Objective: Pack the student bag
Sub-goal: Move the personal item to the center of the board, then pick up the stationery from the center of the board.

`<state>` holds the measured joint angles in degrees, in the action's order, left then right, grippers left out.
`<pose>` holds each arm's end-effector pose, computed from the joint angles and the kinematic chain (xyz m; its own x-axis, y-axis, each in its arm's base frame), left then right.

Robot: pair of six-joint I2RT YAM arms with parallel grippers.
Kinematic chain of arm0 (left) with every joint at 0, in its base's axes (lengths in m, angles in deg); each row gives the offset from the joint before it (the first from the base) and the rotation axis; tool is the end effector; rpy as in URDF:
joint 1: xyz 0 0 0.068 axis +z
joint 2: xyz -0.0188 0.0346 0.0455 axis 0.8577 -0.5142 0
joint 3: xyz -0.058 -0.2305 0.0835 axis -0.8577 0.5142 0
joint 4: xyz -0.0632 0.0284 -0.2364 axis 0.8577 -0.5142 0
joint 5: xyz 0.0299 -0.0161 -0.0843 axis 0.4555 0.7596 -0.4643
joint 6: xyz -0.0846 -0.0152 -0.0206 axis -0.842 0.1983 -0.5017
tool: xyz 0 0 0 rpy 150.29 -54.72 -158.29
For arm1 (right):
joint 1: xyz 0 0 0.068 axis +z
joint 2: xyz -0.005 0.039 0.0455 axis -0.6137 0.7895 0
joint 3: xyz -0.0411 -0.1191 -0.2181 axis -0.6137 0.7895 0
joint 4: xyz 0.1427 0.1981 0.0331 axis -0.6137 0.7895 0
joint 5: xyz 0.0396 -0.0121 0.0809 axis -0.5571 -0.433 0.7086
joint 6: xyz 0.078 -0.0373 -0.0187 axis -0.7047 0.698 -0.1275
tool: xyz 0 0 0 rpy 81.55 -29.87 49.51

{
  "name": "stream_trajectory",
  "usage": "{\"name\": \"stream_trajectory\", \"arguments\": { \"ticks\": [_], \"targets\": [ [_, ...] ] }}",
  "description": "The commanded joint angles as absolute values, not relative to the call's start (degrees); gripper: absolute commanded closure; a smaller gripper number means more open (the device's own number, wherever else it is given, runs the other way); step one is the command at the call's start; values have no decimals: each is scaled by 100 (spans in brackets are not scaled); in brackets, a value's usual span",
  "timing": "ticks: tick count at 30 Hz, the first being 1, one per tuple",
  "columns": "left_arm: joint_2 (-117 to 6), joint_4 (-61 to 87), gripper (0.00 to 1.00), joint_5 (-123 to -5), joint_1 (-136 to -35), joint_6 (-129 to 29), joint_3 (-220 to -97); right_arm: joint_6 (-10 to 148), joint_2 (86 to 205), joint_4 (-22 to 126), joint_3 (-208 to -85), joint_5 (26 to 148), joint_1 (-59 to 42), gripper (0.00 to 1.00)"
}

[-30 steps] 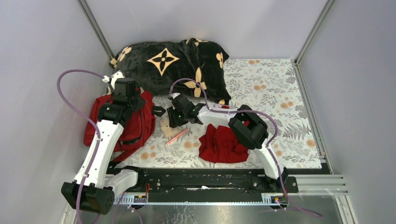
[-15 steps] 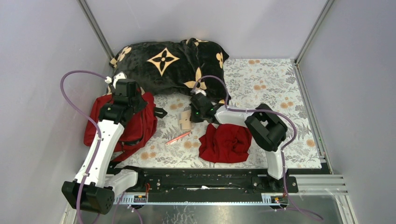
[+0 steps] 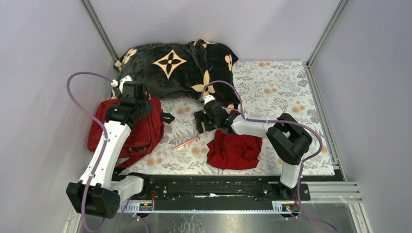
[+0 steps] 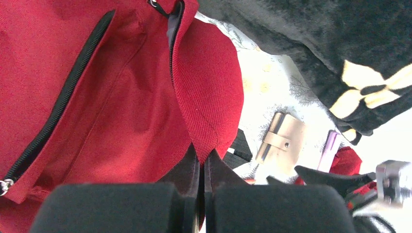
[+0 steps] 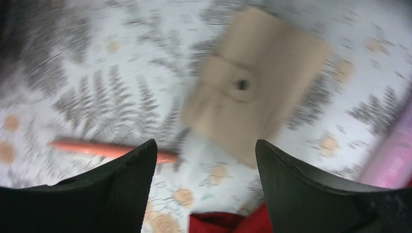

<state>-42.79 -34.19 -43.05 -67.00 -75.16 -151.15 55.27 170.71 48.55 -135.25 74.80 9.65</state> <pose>0.2460 -0.0172 0.2924 -0.5329 -0.5182 -0.6690 -0.4255 0.8474 -0.3175 0.2865 0.3031 0.1407 -0.6410 -0.1839 -0.7451 -0.4983 0.8382 0.2218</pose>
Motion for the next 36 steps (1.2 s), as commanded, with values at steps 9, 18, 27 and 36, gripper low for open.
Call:
{"name": "stream_trajectory", "arguments": {
  "ticks": [9,18,27,36],
  "targets": [
    [-4199,-3128,100,-4149,-6411,-7566,-15348,8010,17426,4321,-13954,9427,1836,26],
    [-4190,-3059,100,-4245,-6380,-7577,-15287,8573,18195,5079,-14594,9115,2163,32],
    [-4216,-2939,100,-4439,-6362,-7533,-15231,8329,17816,5358,-14068,8128,2243,78],
    [-4563,-2518,100,-5523,-6557,-7478,-15143,7360,17446,5377,-13291,7396,2243,99]
  ]
}}
